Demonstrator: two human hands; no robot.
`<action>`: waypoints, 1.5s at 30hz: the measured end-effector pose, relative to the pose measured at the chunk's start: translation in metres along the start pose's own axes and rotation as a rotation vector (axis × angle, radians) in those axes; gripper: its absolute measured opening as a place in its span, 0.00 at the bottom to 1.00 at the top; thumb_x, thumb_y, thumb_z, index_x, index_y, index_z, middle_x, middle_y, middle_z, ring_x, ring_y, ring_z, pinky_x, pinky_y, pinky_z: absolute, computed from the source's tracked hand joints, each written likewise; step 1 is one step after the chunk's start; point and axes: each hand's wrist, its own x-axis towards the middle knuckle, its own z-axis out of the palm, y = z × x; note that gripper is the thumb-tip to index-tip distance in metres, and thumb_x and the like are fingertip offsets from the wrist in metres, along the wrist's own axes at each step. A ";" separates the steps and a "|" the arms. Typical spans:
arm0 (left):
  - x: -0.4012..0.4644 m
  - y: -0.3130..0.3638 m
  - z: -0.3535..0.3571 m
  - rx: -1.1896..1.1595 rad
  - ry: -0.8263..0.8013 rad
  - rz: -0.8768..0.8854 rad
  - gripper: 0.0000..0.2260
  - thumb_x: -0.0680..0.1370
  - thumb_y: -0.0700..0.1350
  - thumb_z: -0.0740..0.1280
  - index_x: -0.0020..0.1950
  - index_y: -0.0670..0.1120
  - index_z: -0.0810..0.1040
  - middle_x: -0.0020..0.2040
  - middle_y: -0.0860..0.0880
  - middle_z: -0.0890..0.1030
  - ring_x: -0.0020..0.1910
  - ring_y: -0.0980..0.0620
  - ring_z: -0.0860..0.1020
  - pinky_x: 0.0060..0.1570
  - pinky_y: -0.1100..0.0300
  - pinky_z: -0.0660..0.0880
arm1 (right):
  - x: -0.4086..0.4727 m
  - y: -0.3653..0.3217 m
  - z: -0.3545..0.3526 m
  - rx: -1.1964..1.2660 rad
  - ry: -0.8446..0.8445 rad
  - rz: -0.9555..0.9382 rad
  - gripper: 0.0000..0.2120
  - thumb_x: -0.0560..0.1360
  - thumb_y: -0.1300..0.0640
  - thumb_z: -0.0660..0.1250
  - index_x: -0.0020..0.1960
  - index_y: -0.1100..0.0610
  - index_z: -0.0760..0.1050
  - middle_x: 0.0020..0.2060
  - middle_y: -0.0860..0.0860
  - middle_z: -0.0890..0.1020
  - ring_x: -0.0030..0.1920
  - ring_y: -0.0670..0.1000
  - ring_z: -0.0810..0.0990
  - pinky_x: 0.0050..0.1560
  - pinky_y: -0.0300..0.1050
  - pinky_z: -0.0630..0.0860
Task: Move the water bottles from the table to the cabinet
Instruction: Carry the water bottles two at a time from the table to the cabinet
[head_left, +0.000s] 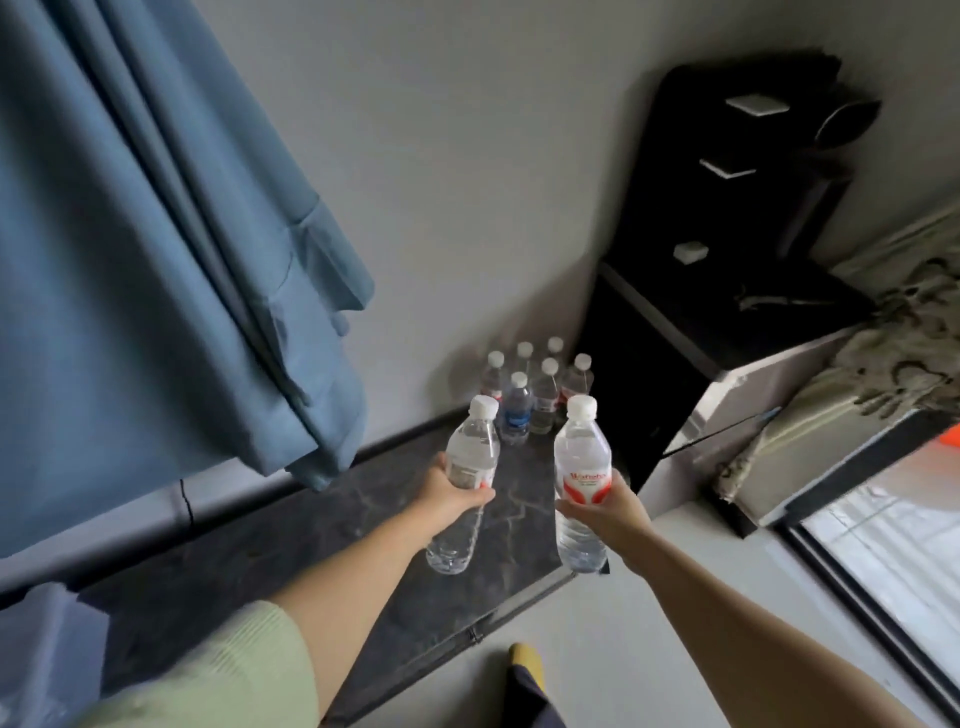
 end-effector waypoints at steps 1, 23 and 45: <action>0.014 0.003 0.000 0.007 0.009 -0.008 0.25 0.67 0.45 0.78 0.60 0.48 0.72 0.53 0.50 0.81 0.50 0.51 0.79 0.52 0.56 0.75 | 0.014 -0.006 0.000 -0.020 -0.010 0.001 0.28 0.67 0.54 0.79 0.63 0.53 0.70 0.53 0.52 0.80 0.54 0.55 0.80 0.61 0.54 0.76; 0.299 -0.067 0.022 -0.135 -0.020 -0.126 0.30 0.67 0.41 0.78 0.65 0.54 0.71 0.53 0.55 0.81 0.52 0.56 0.80 0.45 0.67 0.73 | 0.259 0.011 0.175 0.283 0.199 0.237 0.29 0.68 0.59 0.77 0.65 0.49 0.69 0.49 0.46 0.79 0.52 0.49 0.79 0.51 0.40 0.69; 0.353 -0.077 0.014 -0.108 -0.199 -0.041 0.38 0.71 0.36 0.75 0.75 0.51 0.61 0.66 0.54 0.75 0.64 0.56 0.74 0.56 0.71 0.72 | 0.301 0.018 0.219 0.360 0.269 0.295 0.31 0.73 0.58 0.72 0.71 0.51 0.62 0.53 0.45 0.76 0.53 0.49 0.76 0.49 0.44 0.71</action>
